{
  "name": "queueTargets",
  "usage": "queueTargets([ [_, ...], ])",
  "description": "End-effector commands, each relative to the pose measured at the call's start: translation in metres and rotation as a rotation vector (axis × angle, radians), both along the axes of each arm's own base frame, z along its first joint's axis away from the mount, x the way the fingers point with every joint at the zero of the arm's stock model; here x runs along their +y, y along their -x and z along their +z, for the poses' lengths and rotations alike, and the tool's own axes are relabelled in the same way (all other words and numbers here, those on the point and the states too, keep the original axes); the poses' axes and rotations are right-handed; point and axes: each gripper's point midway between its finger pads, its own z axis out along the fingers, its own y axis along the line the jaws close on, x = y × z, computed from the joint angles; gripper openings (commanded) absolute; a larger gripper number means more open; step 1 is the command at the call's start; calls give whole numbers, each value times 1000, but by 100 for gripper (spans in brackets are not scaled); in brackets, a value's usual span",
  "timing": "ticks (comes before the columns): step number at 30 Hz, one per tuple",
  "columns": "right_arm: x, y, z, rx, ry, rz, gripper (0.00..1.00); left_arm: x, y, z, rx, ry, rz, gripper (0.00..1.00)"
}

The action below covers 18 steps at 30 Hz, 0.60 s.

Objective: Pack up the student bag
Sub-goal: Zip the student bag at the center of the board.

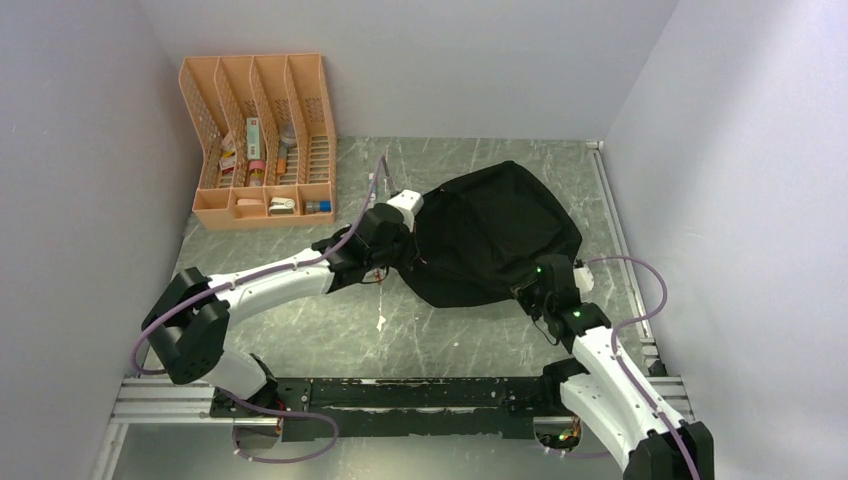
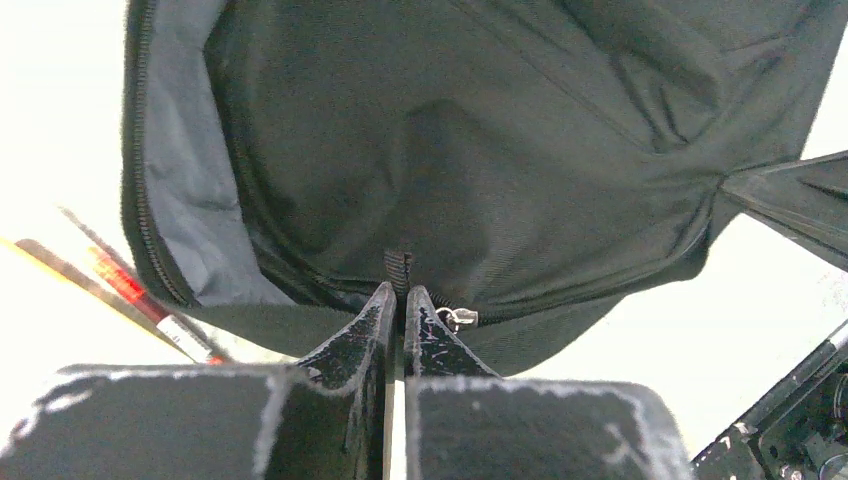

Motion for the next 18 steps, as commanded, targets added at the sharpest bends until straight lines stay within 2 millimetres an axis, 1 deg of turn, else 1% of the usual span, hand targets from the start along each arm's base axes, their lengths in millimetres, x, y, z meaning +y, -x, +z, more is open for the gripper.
queueTargets([
  [1,-30,-1,11,-20,131,-86,0,30,-25,9,-37,-45,58,5],
  [5,-33,-2,19,-37,158,-74,0,40,-43,12,-43,-63,75,5],
  [7,-31,-5,28,-60,175,-37,6,38,-46,15,-52,-56,48,5],
  [12,-16,-11,65,-158,196,122,28,21,-40,21,-67,-23,-67,5],
  [14,-11,-10,80,-201,200,175,32,14,-36,22,-68,-3,-110,5],
  [18,-6,-5,109,-327,197,226,38,12,-38,21,-70,5,-116,5],
])
